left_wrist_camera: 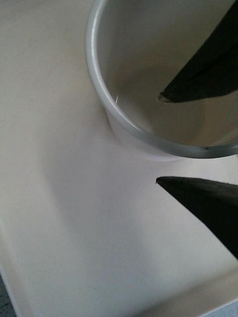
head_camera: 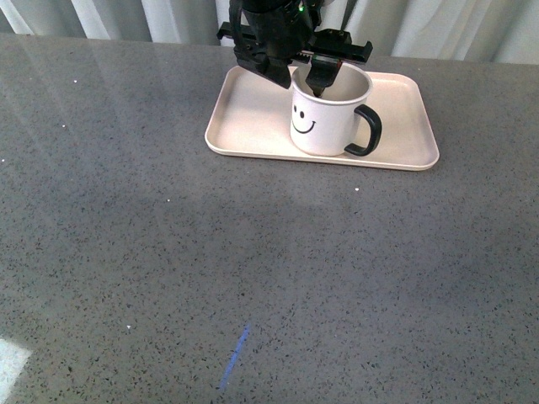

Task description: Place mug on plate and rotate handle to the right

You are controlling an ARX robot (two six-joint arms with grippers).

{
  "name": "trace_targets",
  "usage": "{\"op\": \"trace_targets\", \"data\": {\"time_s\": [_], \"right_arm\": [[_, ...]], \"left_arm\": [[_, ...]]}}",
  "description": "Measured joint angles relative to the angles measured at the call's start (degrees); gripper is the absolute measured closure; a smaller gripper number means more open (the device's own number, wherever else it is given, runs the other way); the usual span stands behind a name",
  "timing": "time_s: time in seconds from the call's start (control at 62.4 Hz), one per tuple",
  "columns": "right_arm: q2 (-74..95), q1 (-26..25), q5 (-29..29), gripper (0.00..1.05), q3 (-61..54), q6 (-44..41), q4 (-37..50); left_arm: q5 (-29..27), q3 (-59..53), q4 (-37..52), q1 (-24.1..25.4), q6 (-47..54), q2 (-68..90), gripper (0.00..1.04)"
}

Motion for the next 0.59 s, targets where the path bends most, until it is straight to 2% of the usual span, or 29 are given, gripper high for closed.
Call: {"op": "trace_targets", "data": {"time_s": [0.144, 0.256, 0.385, 0.433, 0.449, 0.481, 0.529, 0.545, 0.593], "right_arm": [[0.0, 0.0, 0.0, 0.09, 0.0, 0.0, 0.0], [0.0, 0.0, 0.0, 0.09, 0.0, 0.0, 0.0], [0.0, 0.0, 0.0, 0.09, 0.0, -0.02, 0.0], [0.0, 0.0, -0.02, 0.09, 0.0, 0.0, 0.0], [0.0, 0.0, -0.02, 0.09, 0.0, -0.02, 0.0], [0.0, 0.0, -0.02, 0.09, 0.0, 0.0, 0.0], [0.0, 0.0, -0.04, 0.09, 0.0, 0.0, 0.0], [0.0, 0.0, 0.0, 0.09, 0.0, 0.0, 0.0], [0.0, 0.0, 0.02, 0.09, 0.0, 0.0, 0.0]], "left_arm": [[-0.79, -7.96, 5.6, 0.33, 1.07, -5.27, 0.28], [-0.87, -16.37, 12.26, 1.2, 1.51, -12.61, 0.09], [0.85, -24.35, 20.06, 2.36, 0.63, -20.17, 0.1], [2.03, -29.48, 26.27, 2.95, -1.77, -24.55, 0.09], [-0.13, -31.74, 29.81, 2.91, -1.88, -25.86, 0.11], [-12.22, -39.82, 45.05, 2.69, -2.08, -29.4, 0.2], [-23.04, -50.45, 61.77, 3.13, -2.25, -33.86, 0.3], [-25.55, -54.16, 66.62, 3.52, -2.29, -35.5, 0.34], [-27.43, -60.94, 74.62, 4.57, -2.38, -38.58, 0.41]]}}
